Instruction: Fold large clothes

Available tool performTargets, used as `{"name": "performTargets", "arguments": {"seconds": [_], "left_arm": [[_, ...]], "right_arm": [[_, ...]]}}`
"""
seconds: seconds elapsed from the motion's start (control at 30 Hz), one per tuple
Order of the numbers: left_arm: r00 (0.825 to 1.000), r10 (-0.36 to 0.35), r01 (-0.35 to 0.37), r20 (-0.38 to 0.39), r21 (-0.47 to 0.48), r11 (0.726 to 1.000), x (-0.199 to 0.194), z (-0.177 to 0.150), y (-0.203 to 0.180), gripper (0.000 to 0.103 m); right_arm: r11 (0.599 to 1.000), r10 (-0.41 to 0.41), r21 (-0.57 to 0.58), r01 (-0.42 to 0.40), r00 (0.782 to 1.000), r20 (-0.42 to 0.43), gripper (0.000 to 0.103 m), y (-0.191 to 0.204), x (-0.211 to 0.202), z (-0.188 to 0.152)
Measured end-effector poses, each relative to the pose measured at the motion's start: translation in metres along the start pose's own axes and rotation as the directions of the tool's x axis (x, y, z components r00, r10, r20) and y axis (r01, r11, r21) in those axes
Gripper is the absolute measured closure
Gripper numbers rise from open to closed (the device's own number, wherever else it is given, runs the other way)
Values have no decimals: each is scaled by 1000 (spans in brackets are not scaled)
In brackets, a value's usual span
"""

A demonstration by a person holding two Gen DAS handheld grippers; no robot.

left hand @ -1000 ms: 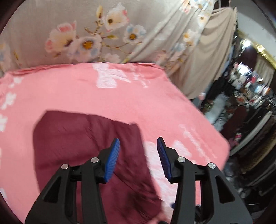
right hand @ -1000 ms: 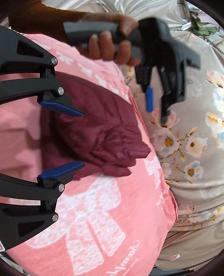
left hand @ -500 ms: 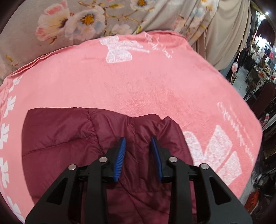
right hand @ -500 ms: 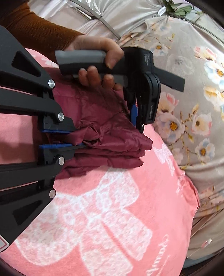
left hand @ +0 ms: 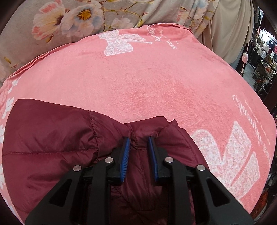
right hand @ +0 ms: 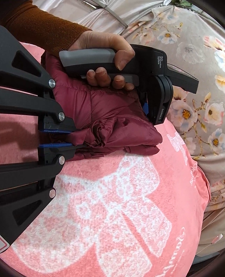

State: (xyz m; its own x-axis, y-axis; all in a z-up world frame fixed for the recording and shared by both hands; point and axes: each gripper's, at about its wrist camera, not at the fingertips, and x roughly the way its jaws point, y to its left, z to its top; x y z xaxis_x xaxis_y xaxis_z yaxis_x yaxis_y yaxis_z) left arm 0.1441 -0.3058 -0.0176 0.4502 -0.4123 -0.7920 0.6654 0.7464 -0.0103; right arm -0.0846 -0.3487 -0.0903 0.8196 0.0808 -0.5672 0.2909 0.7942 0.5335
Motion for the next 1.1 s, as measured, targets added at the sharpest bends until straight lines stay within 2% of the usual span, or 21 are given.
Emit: {"name": "performTargets", "arguments": {"seconds": [1.1], "left_arm": [[994, 77, -80, 75, 48, 996, 22, -9, -10, 82]], "right_arm": [[1000, -5, -20, 5, 1000, 3, 99, -1, 9, -2]]}}
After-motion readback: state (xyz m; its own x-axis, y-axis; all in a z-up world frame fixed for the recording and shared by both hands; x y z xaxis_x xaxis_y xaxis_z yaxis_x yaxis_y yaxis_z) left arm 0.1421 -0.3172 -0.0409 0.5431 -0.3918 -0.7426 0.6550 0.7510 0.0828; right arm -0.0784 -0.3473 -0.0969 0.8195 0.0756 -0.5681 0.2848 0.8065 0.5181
